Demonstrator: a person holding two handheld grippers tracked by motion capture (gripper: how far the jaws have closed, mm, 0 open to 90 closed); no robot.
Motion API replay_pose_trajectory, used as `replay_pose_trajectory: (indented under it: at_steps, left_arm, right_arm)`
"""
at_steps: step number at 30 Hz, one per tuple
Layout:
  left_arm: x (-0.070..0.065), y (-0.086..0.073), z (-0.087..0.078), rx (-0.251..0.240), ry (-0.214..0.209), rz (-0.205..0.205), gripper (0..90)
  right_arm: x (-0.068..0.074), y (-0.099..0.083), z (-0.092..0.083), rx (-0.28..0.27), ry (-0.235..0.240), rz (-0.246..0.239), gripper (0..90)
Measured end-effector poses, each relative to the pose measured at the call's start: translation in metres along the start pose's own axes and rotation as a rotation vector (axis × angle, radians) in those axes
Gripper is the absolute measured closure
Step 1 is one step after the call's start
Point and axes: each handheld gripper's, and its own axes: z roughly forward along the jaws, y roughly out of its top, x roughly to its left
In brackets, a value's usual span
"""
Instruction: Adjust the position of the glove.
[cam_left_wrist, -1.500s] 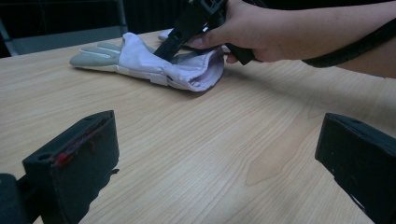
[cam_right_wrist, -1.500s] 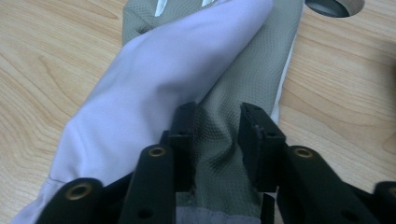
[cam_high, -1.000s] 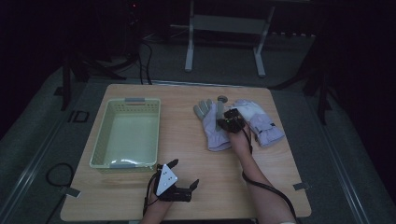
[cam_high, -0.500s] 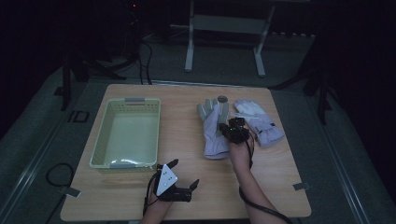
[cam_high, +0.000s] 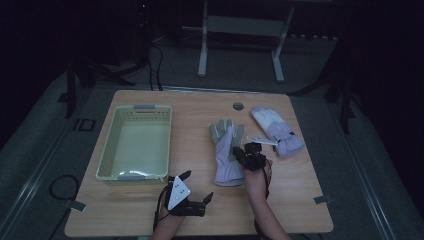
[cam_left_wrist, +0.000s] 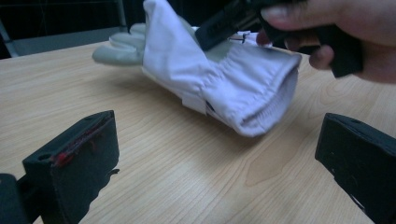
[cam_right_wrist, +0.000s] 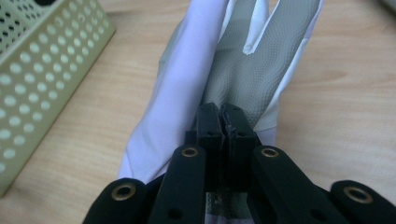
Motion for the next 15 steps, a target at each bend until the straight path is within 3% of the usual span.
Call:
replay_pose_trajectory:
  at_steps: [5,9,15]
  left_arm:
    - [0.000,0.000,0.000,-0.002,0.000,-0.001,0.0]
    - [0.000,0.000,0.000,-0.001,0.000,-0.002,0.0]
    - [0.000,0.000,0.000,-0.002,-0.003,-0.001,0.0]
  right_arm:
    - [0.007,-0.015,0.006,-0.006,-0.027,-0.020,86.8]
    - [0.007,-0.024,0.019,0.026,-0.034,-0.017,86.3]
    - [0.008,-0.034,0.028,0.042,-0.067,-0.015,77.3]
